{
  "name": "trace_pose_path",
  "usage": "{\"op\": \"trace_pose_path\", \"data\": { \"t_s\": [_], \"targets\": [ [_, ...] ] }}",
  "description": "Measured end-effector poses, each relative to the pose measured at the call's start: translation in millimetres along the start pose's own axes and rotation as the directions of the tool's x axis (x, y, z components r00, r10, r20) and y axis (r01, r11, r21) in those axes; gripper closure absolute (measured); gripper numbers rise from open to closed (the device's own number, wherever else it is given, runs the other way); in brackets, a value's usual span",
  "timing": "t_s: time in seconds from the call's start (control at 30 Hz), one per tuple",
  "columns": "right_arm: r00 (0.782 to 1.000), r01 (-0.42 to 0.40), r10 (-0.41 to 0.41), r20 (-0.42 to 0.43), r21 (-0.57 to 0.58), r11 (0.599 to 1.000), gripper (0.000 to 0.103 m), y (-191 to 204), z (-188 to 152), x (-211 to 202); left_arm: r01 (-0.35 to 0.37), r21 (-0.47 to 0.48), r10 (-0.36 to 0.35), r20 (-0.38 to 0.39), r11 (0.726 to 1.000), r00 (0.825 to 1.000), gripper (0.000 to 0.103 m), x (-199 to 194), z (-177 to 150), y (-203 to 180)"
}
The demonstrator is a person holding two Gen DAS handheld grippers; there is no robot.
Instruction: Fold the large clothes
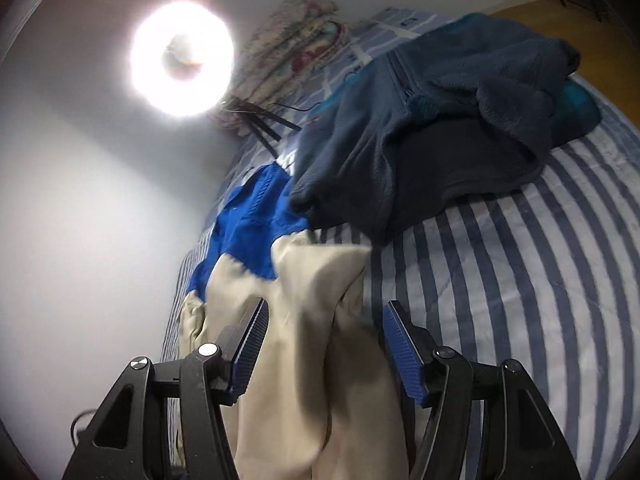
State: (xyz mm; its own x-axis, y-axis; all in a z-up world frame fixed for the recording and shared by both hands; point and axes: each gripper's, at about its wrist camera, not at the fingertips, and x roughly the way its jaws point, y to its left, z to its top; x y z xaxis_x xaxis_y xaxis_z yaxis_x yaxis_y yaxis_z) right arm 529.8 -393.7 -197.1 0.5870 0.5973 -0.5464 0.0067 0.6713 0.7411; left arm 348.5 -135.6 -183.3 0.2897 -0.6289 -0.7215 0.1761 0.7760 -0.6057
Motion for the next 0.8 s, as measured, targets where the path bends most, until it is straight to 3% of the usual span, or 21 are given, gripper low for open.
{"op": "trace_pose_path", "data": {
  "t_s": [0.1, 0.13, 0.2, 0.23, 0.33, 0.47, 0.57, 0.67, 0.7, 0.77, 0.8],
  "targets": [
    [1.0, -0.019, 0.019, -0.015, 0.005, 1.0, 0.045, 1, 10, 17, -0.002, 0.013, 0.002, 0.019, 1.0, 1.0, 0.101, -3, -1, 0],
    [0.999, -0.022, 0.022, -0.032, 0.0, 1.0, 0.06, 2, 14, 25, -0.005, 0.011, 0.004, 0.025, 1.0, 1.0, 0.102, -5, -3, 1],
    [0.998, -0.004, 0.002, -0.067, -0.022, 1.0, 0.075, 7, 19, 37, -0.021, -0.031, 0.022, 0.041, 0.999, 0.999, 0.102, -12, -7, 9],
    [0.998, 0.005, -0.009, -0.07, -0.053, 0.999, 0.087, 12, 22, 40, -0.022, -0.061, 0.025, 0.053, 0.998, 0.998, 0.103, -17, -10, 15],
    [0.996, 0.078, -0.084, -0.028, -0.153, 0.985, 0.098, 31, 27, 41, -0.051, -0.159, 0.067, 0.099, 0.986, 0.993, 0.103, -34, -23, 35],
    [0.981, 0.194, -0.187, 0.058, -0.191, 0.962, 0.1, 42, 30, 43, -0.162, -0.194, 0.178, 0.064, 0.967, 0.982, 0.103, -27, -44, 55],
    [0.968, 0.251, -0.246, 0.049, -0.177, 0.952, 0.1, 37, 30, 53, -0.199, -0.171, 0.213, 0.064, 0.965, 0.975, 0.103, -20, -53, 52],
    [0.987, 0.158, -0.156, 0.026, -0.101, 0.982, 0.09, 25, 31, 43, -0.253, -0.116, 0.262, 0.074, 0.96, 0.962, 0.103, -22, -54, 39],
    [0.994, 0.113, -0.111, 0.024, -0.075, 0.991, 0.079, 22, 32, 35, -0.253, -0.107, 0.261, 0.076, 0.962, 0.962, 0.103, -24, -55, 37],
    [0.998, 0.062, -0.061, 0.021, -0.063, 0.996, 0.066, 20, 28, 21, -0.212, -0.11, 0.22, 0.067, 0.971, 0.973, 0.102, -28, -52, 36],
    [0.999, 0.045, -0.045, 0.006, -0.073, 0.996, 0.061, 20, 25, 16, -0.188, -0.126, 0.196, 0.058, 0.974, 0.979, 0.095, -31, -53, 37]
  ]
}}
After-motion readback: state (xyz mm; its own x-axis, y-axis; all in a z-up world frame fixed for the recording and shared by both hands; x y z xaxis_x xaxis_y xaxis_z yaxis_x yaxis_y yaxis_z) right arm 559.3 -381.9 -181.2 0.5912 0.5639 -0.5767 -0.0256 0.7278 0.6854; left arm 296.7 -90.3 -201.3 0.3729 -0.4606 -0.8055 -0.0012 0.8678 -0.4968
